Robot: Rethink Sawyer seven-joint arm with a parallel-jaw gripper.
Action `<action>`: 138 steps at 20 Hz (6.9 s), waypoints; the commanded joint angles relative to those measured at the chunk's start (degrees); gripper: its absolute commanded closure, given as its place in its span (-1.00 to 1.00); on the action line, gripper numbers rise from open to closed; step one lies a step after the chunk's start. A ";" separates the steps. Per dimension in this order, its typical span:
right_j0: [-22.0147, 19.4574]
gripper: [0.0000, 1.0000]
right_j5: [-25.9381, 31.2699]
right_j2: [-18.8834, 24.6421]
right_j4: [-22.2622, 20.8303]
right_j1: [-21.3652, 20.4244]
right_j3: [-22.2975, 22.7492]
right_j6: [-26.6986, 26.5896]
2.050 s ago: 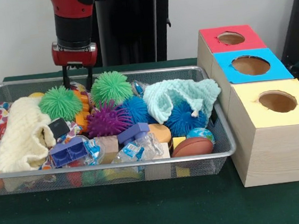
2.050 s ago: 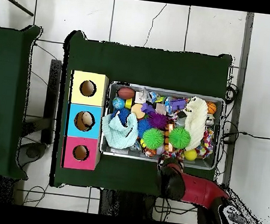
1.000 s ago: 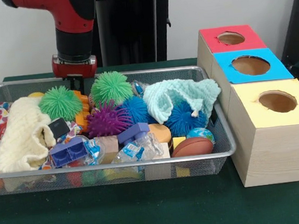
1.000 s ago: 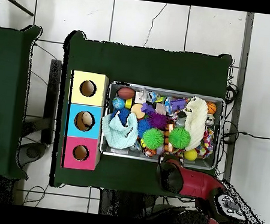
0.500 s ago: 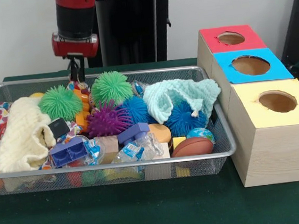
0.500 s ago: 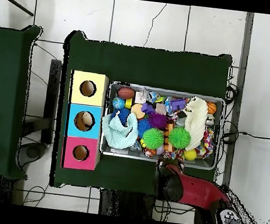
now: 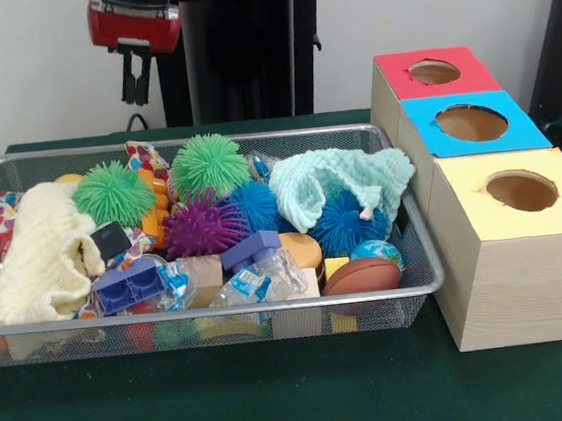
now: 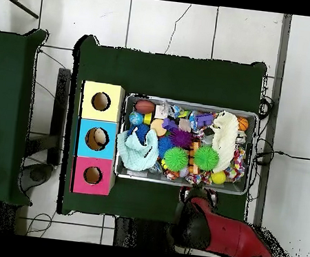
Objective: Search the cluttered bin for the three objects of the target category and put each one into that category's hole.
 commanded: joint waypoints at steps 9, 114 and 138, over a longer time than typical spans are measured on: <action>-0.62 1.00 -0.21 7.55 1.79 0.48 3.42 7.93; -4.32 1.00 1.59 11.83 -3.63 2.38 -3.39 4.37; -2.84 -1.00 -3.05 9.74 -5.38 7.79 -3.34 7.40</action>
